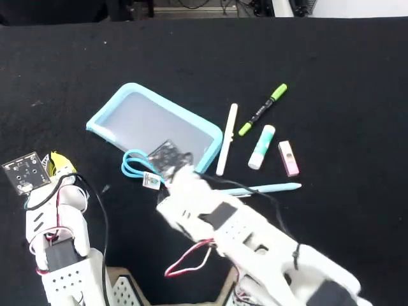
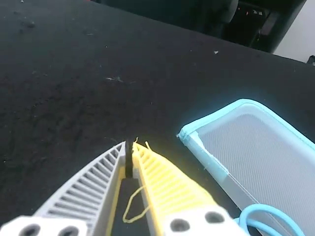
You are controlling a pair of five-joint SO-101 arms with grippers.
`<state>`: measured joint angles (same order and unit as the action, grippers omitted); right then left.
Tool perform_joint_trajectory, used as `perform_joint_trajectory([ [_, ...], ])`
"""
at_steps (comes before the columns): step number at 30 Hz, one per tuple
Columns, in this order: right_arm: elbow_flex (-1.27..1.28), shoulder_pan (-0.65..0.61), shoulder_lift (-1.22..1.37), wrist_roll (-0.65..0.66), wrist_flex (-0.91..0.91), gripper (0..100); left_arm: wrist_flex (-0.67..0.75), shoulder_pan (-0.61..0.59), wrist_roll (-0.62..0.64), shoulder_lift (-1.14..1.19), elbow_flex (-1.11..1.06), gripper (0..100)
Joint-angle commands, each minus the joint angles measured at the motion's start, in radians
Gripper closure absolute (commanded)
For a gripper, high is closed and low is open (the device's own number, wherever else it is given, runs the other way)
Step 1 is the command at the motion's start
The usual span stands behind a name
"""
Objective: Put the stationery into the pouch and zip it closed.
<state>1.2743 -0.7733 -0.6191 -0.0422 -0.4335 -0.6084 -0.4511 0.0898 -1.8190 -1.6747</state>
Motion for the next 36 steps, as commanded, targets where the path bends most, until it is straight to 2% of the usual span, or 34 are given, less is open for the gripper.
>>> perform_joint_trajectory([
  [1, -0.139, -0.063, 0.097, 0.075, -0.106, 86.1, 0.000, -0.007, 0.008, -0.006, -0.024, 97],
  [8, -0.228, -0.051, 0.257, 0.094, -0.115, 86.1, 0.000, -0.008, 0.008, -0.006, -0.024, 97],
  [10, -0.245, -0.037, 0.248, 0.094, -0.121, 86.1, 0.000, -0.008, 0.008, -0.006, -0.024, 97],
  [16, -0.278, -0.028, 0.085, 0.095, -0.292, 85.8, 0.000, -0.008, 0.008, -0.006, -0.024, 97],
  [24, -0.150, 0.049, 0.048, 0.095, -0.083, 85.7, 0.000, -0.002, 0.008, -0.006, -0.024, 97],
  [36, -0.262, 0.043, 0.315, 0.097, -0.072, 85.7, 0.000, -0.002, 0.008, -0.006, -0.024, 97],
])
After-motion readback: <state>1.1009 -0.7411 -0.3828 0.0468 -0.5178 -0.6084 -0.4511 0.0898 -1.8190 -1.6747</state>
